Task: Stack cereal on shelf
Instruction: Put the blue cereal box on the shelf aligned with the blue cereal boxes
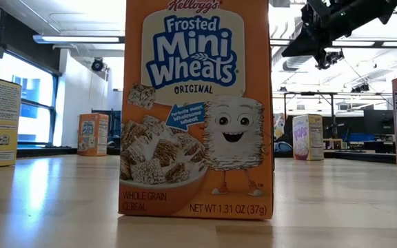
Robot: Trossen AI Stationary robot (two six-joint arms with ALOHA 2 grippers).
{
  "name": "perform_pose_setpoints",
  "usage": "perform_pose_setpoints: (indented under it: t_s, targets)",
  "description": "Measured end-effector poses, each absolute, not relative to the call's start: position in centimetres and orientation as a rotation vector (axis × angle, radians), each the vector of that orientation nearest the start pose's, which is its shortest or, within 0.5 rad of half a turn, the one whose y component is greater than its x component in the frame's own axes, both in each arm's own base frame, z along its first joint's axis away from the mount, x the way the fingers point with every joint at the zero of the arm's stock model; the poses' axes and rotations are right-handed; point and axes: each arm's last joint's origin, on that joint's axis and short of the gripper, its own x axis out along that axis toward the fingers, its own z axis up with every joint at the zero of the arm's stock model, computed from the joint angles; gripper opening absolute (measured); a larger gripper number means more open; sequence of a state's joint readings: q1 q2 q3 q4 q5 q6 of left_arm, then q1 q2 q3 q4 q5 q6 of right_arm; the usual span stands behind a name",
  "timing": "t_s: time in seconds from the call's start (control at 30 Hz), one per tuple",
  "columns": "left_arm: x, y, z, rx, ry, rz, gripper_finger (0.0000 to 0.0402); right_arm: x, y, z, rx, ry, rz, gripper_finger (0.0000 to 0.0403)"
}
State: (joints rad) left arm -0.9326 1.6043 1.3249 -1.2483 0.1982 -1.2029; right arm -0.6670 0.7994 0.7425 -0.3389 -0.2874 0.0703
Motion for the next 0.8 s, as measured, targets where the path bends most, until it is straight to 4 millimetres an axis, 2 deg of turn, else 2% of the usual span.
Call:
perform_pose_setpoints:
  t_s: [0.2, 0.4, 0.8]
  targets:
    - [16.3, -22.9, 25.0, -0.314, 1.729, 0.145, 0.0337, 14.0, -10.0, 30.2, 0.252, 0.340, -0.388, 0.0000]
    - [16.4, -23.3, 24.1, -0.365, 1.733, 0.099, 0.0313, 14.0, -10.0, 30.2, 0.251, 0.340, -0.389, 0.0000]
    - [16.4, -23.3, 24.1, -0.415, 1.752, 0.137, 0.0206, 14.0, -10.1, 30.2, 0.246, 0.342, -0.413, 0.0000]
